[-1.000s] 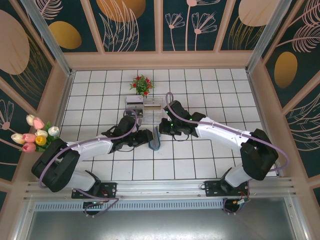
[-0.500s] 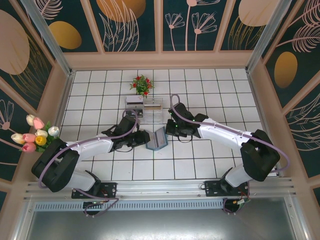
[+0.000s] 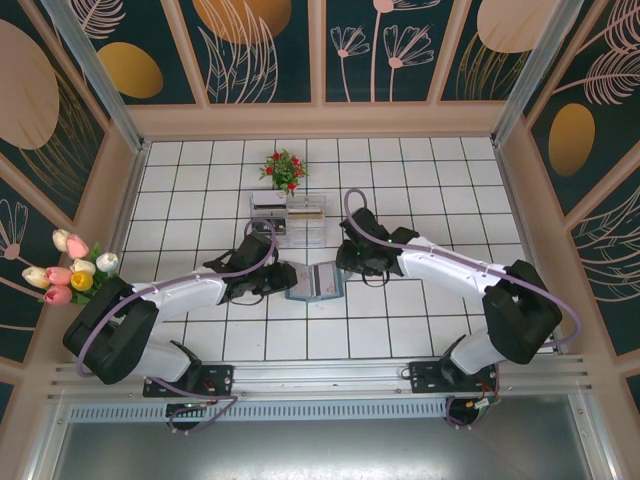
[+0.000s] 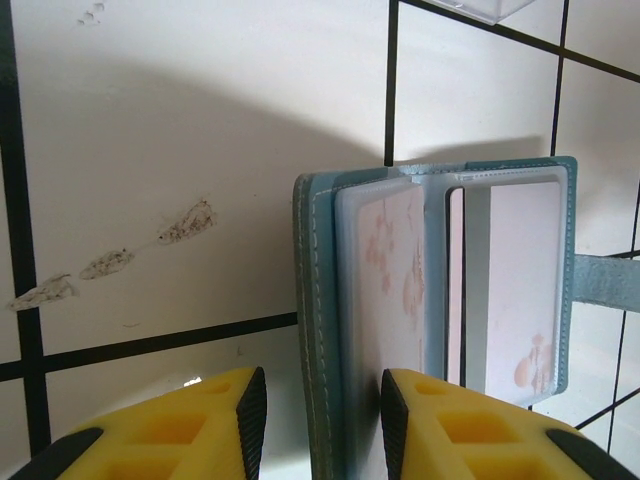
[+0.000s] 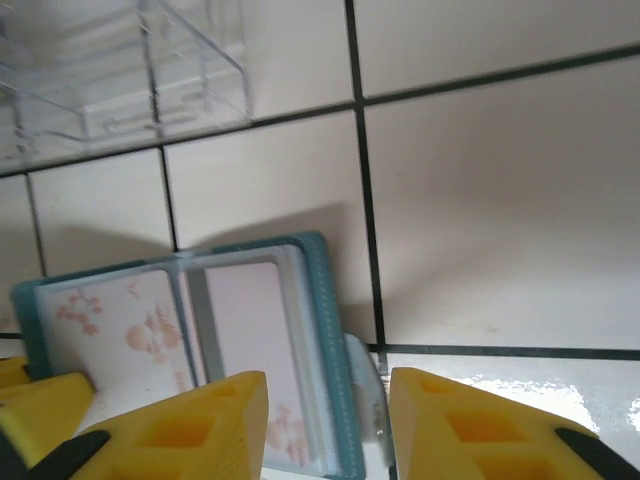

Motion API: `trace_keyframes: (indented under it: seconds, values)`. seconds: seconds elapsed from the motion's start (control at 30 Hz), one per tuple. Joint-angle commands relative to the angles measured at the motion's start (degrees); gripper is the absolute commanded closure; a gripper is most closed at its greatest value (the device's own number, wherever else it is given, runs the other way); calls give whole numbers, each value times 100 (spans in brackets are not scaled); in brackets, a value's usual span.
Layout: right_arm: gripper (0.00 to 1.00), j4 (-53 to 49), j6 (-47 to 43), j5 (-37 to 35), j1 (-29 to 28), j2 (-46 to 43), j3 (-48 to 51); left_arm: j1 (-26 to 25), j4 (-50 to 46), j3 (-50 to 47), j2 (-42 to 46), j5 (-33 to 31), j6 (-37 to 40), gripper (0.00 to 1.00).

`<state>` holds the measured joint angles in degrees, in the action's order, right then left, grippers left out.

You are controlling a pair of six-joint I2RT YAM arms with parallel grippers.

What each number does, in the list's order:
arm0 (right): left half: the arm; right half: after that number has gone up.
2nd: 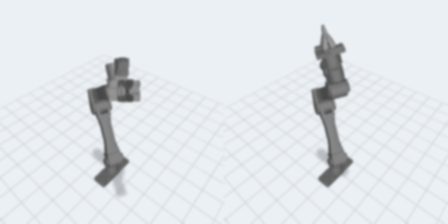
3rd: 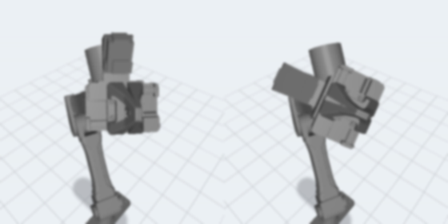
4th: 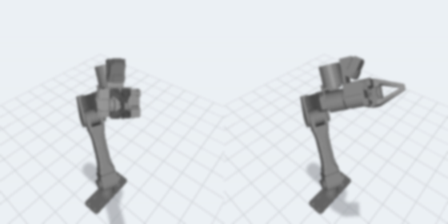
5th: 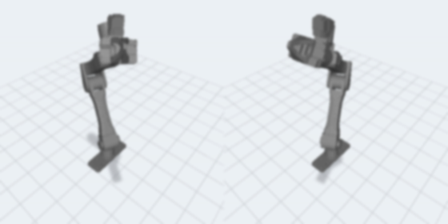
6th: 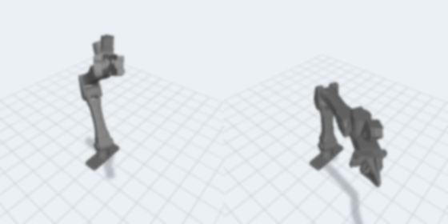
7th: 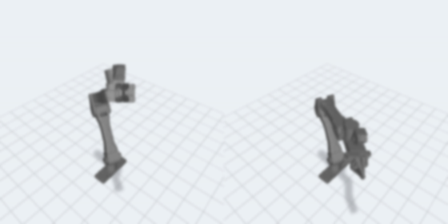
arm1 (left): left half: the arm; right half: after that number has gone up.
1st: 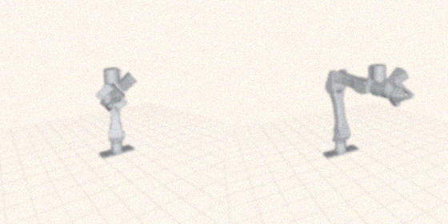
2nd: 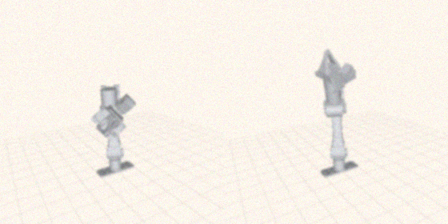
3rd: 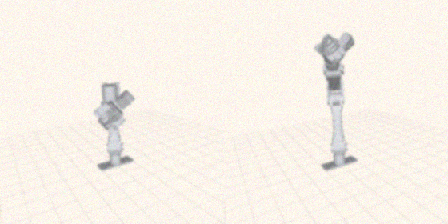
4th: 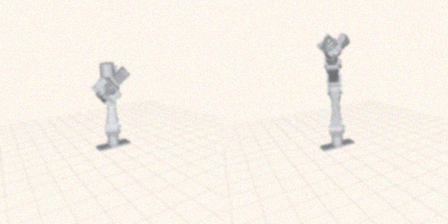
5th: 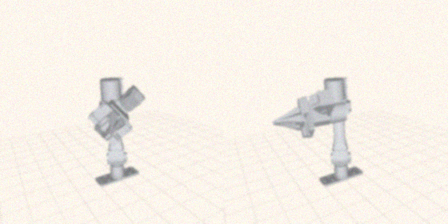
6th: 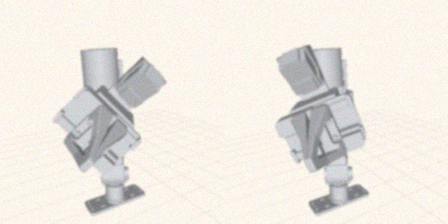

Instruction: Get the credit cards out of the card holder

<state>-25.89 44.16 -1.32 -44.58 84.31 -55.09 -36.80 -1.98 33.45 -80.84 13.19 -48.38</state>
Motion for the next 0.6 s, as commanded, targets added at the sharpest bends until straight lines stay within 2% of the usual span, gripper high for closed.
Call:
trace_keyframes:
  seconds: [0.0,0.1,0.13,0.27,0.43,0.57]
  values:
    - [61,326,-316,292,-16,-238,-168,12,-145,82,41,-50,125,62]
    - [63,1095,-354,1399,-44,-7,0,16,-179,56,47,-109,134,61]
    - [65,1237,-303,1576,-66,111,9,11,-201,48,51,-141,144,62]
    - [72,1490,-180,1874,-189,697,-102,20,-250,33,119,-181,161,61]
    - [75,1642,-248,2245,-237,1357,-380,21,-493,106,251,-200,180,59]
    - [77,1689,-303,2494,-268,1695,-585,16,-657,110,723,-317,26,57]
